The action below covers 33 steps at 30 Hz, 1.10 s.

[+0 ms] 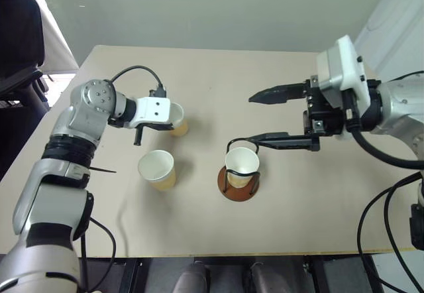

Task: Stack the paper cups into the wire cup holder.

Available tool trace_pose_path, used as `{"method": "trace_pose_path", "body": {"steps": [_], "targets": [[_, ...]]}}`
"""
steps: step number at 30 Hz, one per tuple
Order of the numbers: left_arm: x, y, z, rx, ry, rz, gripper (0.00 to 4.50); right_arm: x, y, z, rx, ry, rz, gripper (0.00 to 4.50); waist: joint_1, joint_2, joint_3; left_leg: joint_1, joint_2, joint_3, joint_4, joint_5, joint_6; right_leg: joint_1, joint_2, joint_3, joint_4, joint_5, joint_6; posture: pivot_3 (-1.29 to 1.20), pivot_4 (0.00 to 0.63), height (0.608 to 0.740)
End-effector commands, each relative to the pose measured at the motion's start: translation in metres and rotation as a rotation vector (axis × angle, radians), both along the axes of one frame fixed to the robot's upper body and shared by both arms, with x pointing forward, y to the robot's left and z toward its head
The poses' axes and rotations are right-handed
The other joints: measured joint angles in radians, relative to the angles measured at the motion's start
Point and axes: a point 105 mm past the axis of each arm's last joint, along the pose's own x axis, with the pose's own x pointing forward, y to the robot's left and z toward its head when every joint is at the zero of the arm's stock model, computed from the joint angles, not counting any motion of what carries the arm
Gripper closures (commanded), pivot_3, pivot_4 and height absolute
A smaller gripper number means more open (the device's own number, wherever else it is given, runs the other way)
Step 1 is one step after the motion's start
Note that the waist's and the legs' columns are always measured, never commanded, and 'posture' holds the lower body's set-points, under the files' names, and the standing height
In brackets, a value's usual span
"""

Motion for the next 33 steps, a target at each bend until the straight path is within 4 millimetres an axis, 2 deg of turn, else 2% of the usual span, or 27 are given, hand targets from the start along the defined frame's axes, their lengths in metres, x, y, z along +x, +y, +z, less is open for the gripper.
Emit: {"method": "trace_pose_path", "body": {"steps": [1, 5, 10, 14, 20, 22, 23, 26, 33], "targets": [[-0.007, -0.014, 0.039, -0.100, -0.043, -0.061, 4.46, -0.003, -0.008, 0.007, -0.001, -0.026, -0.015, 1.06, 0.001, 0.000, 0.000, 0.000, 0.000, 0.000, 0.000, 0.000, 0.000, 0.000, 0.000, 0.000, 0.000, 0.000, 0.000, 0.00, 0.150, 0.740], [-0.024, -0.032, 0.064, -0.210, -0.021, -0.144, 4.46, -0.001, -0.020, -0.005, -0.055, 0.013, -0.046, 1.06, 0.004, -0.001, 0.000, -0.001, 0.000, 0.000, 0.000, 0.000, 0.000, 0.000, 0.000, 0.000, 0.000, 0.000, 0.001, 0.00, 0.150, 0.740], [-0.059, -0.058, 0.091, -0.330, 0.044, -0.291, 4.46, 0.000, -0.028, -0.013, -0.092, 0.026, -0.067, 1.06, 0.002, -0.001, 0.000, -0.001, 0.000, 0.001, 0.001, 0.000, 0.000, 0.000, 0.000, 0.000, 0.000, 0.001, 0.001, 0.00, 0.150, 0.740], [-0.082, -0.069, 0.106, -0.365, 0.083, -0.367, 4.46, -0.001, -0.031, -0.018, -0.111, 0.034, -0.075, 1.06, 0.001, -0.001, 0.000, -0.001, 0.000, 0.001, 0.001, 0.000, 0.000, 0.000, 0.000, 0.000, 0.001, 0.001, 0.001, 0.00, 0.150, 0.740], [-0.103, -0.082, 0.122, -0.364, 0.094, -0.445, 4.46, 0.002, -0.041, -0.029, -0.160, 0.046, -0.106, 1.06, 0.003, -0.001, 0.000, -0.001, 0.000, 0.001, 0.004, 0.000, 0.000, 0.001, 0.000, 0.000, 0.002, 0.001, 0.002, 0.00, 0.150, 0.740], [-0.108, -0.086, 0.126, -0.367, 0.103, -0.466, 4.46, 0.002, -0.044, -0.031, -0.171, 0.056, -0.111, 1.06, 0.003, -0.001, 0.000, -0.001, 0.000, 0.001, 0.005, 0.000, 0.001, 0.001, 0.000, 0.000, 0.002, 0.001, 0.002, 0.00, 0.150, 0.740], [-0.108, -0.088, 0.125, -0.364, 0.111, -0.473, 4.50, 0.001, -0.045, -0.032, -0.174, 0.063, -0.114, 0.69, 0.003, -0.001, 0.000, -0.001, 0.000, 0.001, 0.007, -0.001, 0.001, 0.002, 0.000, 0.000, 0.002, 0.002, 0.003, 0.00, 0.150, 0.740], [-0.110, -0.095, 0.121, -0.348, 0.139, -0.498, 4.50, 0.003, -0.046, -0.033, -0.175, 0.055, -0.128, 0.03, 0.002, -0.001, 0.000, -0.001, 0.000, 0.001, 0.008, -0.001, 0.002, 0.002, 0.000, 0.000, 0.002, 0.002, 0.003, 0.00, 0.150, 0.740], [-0.115, -0.110, 0.115, -0.301, 0.186, -0.572, 4.50, 0.005, -0.050, -0.036, -0.187, 0.021, -0.157, 0.03, 0.002, 0.000, 0.000, -0.001, 0.000, 0.001, 0.014, -0.002, 0.005, 0.004, 0.000, 0.000, 0.003, 0.003, 0.005, 0.00, 0.150, 0.740]]}}
